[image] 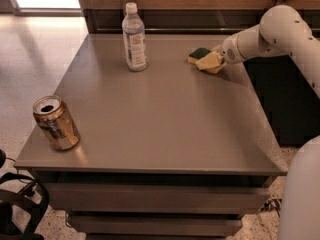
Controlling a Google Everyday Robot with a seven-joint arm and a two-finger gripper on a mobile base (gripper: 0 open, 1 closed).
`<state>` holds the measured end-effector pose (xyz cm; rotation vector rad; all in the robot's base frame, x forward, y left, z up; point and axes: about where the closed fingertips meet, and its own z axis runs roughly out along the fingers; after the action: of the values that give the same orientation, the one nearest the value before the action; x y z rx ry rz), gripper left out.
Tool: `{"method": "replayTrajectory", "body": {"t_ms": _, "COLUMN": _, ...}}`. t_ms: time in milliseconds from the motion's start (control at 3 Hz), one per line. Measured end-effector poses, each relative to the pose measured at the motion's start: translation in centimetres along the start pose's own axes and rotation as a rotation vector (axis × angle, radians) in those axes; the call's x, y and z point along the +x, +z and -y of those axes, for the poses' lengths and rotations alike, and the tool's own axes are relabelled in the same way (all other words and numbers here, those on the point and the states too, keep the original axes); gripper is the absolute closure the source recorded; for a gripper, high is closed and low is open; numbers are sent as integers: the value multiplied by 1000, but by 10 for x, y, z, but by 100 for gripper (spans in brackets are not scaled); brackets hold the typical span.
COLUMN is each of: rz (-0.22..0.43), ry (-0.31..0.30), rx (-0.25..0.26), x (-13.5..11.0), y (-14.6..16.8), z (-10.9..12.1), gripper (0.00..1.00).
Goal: Move sponge near orange can
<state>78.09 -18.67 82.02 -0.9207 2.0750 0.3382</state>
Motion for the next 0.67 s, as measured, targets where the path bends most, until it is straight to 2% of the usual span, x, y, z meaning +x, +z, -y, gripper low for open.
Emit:
{"method": "replayTrajectory", "body": {"t_ms": 333, "rz": 2, "ry": -5, "rx": -1, "x": -1, "y": -2, "z": -2, "gripper": 100}}
{"method": "replayTrajectory", "body": {"t_ms": 667, "rz": 35, "ry": -80, "rx": -10, "x": -15, "y": -36, "z": -38, "gripper": 100}}
